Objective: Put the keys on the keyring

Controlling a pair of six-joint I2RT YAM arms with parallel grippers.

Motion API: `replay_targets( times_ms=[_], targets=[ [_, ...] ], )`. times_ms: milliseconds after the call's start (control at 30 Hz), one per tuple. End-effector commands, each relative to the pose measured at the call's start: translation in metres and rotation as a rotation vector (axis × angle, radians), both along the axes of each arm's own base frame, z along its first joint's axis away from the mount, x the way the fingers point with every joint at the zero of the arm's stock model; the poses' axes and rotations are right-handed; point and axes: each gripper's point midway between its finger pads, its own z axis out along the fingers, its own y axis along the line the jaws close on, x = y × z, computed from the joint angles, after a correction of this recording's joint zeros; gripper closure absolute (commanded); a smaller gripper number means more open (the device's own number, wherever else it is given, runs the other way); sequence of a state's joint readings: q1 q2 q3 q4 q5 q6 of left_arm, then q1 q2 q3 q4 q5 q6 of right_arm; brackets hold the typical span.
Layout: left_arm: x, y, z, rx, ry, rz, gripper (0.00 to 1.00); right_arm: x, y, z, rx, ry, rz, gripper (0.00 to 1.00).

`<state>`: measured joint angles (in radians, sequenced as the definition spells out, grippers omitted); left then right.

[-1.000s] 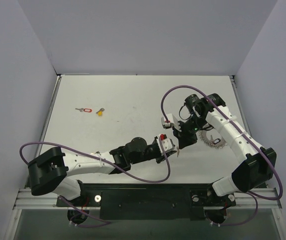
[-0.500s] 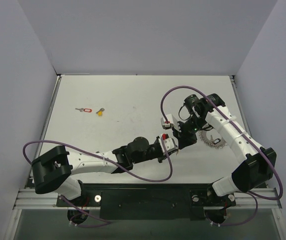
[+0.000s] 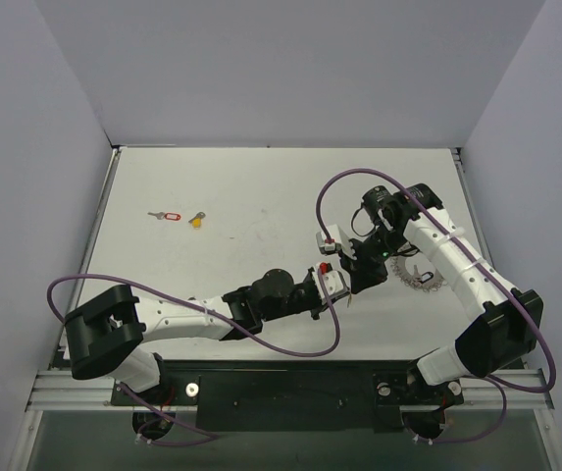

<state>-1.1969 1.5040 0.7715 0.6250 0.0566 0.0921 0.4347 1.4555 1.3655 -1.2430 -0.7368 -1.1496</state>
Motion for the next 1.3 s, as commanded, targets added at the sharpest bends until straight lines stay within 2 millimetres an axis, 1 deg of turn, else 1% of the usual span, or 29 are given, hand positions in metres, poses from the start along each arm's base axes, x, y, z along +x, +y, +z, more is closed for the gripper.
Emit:
replay_targets(
  times_ms=[0, 33, 100, 200, 433, 633, 700, 767, 800, 900, 933, 967, 1000, 1033, 1067, 1100, 1133, 1167, 1200, 1233, 1267],
  targets=[
    [0.004, -0.009, 0.034, -0.094, -0.027, 0.007, 0.82, -0.015, 0.001, 0.006, 0.012, 0.049, 0.027, 1.0],
    [0.004, -0.009, 0.035, -0.095, -0.029, 0.008, 0.83, -0.015, 0.001, 0.006, 0.012, 0.05, 0.028, 1.0],
    [0.004, -0.008, 0.035, -0.094, -0.028, 0.012, 0.88, -0.016, 0.002, 0.006, 0.012, 0.053, 0.033, 1.0],
    [0.005, -0.009, 0.037, -0.098, -0.021, 0.017, 0.88, -0.016, 0.001, 0.006, 0.011, 0.049, 0.036, 1.0],
    [0.005, -0.008, 0.038, -0.11, -0.005, 0.021, 0.77, -0.016, 0.002, 0.006, 0.014, 0.05, 0.039, 1.0],
    [0.004, -0.011, 0.041, -0.119, -0.001, 0.012, 0.78, -0.016, 0.002, 0.005, 0.011, 0.052, 0.037, 1.0],
    [0.003, -0.011, 0.041, -0.118, 0.0, 0.009, 0.82, -0.016, 0.002, 0.006, 0.012, 0.049, 0.037, 1.0],
    [0.003, -0.012, 0.041, -0.115, 0.001, 0.004, 0.95, -0.015, 0.002, 0.006, 0.011, 0.048, 0.037, 1.0],
    [0.002, -0.012, 0.039, -0.109, 0.007, 0.003, 1.0, -0.016, 0.002, 0.005, 0.01, 0.051, 0.036, 1.0],
    [0.001, -0.012, 0.039, -0.115, 0.022, 0.004, 1.0, -0.016, 0.002, 0.006, 0.015, 0.05, 0.036, 1.0],
    [0.002, -0.01, 0.043, -0.124, 0.025, 0.011, 1.0, -0.016, 0.003, 0.007, 0.021, 0.049, 0.034, 0.97],
    [0.002, -0.008, 0.039, -0.126, 0.042, 0.017, 1.0, -0.015, 0.004, 0.008, 0.035, 0.052, 0.027, 0.89],
    [0.004, -0.005, 0.047, -0.151, 0.032, 0.03, 1.0, -0.017, 0.003, 0.009, 0.039, 0.057, 0.021, 0.85],
    [0.003, -0.002, 0.041, -0.166, 0.086, 0.04, 1.0, -0.016, 0.004, 0.012, 0.063, 0.057, 0.007, 0.79],
    [0.003, 0.001, 0.052, -0.216, 0.087, 0.045, 1.0, -0.016, 0.005, 0.013, 0.075, 0.059, -0.001, 0.75],
    [0.002, 0.006, 0.057, -0.265, 0.111, 0.051, 1.0, -0.015, 0.006, 0.017, 0.109, 0.059, -0.018, 0.7],
    [0.002, 0.008, 0.057, -0.289, 0.138, 0.06, 1.0, -0.013, 0.004, 0.021, 0.131, 0.051, -0.036, 0.69],
    [0.0, 0.012, 0.06, -0.316, 0.139, 0.057, 1.0, -0.015, 0.007, 0.025, 0.167, 0.055, -0.039, 0.66],
    [-0.002, 0.014, 0.063, -0.345, 0.161, 0.052, 1.0, -0.014, 0.005, 0.028, 0.2, 0.04, -0.05, 0.65],
    [-0.005, 0.018, 0.064, -0.372, 0.166, 0.048, 1.0, -0.015, 0.008, 0.031, 0.247, 0.048, -0.054, 0.64],
    [-0.006, 0.019, 0.067, -0.398, 0.183, 0.045, 1.0, -0.015, 0.007, 0.035, 0.286, 0.02, -0.044, 0.63]
  ],
)
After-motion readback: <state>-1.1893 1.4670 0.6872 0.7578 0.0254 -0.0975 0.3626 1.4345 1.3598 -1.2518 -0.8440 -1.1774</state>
